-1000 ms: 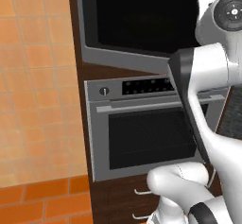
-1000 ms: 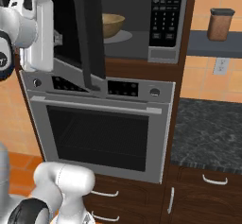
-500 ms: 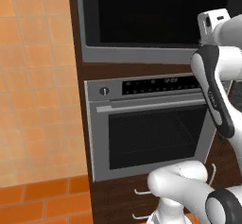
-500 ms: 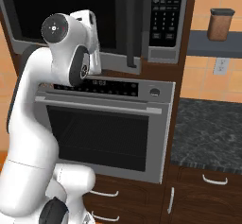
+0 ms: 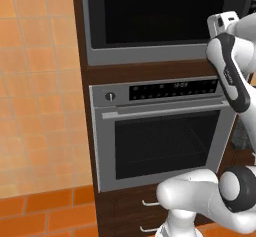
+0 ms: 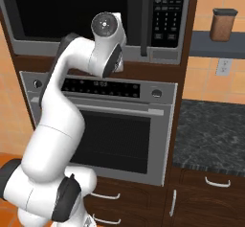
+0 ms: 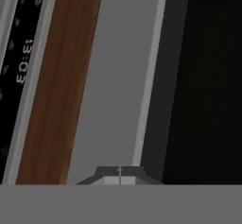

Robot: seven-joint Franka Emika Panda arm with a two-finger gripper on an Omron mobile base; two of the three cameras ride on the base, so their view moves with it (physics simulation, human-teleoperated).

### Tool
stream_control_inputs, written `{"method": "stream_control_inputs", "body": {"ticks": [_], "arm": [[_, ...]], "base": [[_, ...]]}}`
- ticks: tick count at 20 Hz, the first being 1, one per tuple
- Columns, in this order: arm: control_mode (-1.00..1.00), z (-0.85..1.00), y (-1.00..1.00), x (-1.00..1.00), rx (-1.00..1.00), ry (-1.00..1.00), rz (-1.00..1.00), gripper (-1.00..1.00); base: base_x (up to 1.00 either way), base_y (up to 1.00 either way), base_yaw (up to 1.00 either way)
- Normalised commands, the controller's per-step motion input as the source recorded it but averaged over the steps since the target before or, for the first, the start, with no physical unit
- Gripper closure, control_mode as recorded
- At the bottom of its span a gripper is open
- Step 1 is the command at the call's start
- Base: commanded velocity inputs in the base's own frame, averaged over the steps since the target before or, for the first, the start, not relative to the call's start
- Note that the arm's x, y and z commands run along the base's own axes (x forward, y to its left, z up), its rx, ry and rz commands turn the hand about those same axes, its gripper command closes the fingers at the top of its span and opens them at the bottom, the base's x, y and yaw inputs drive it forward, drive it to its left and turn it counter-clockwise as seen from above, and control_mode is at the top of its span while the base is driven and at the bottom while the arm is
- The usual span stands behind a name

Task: Open the microwave, place the bowl with waffle inside the microwave, then close the microwave door and turn it on.

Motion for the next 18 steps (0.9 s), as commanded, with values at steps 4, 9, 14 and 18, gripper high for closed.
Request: {"method": "stream_control_inputs", "body": {"ticks": [4, 9, 14, 18], "arm": [[-1.0, -0.43, 0.0, 1.0, 0.0, 0.1, 0.0, 1.0], [-1.0, -0.57, -0.23, 0.13, -0.03, -0.37, 0.0, 1.0], [-1.0, 0.1, -0.89, -0.99, 0.15, -0.4, 0.0, 1.0], [-1.0, 0.22, -0.93, -0.7, 0.15, -0.18, 0.0, 1.0]], "base": [[0.0, 0.0, 0.0], [0.0, 0.0, 0.0], [0.0, 0.0, 0.0], [0.0, 0.0, 0.0]]}}
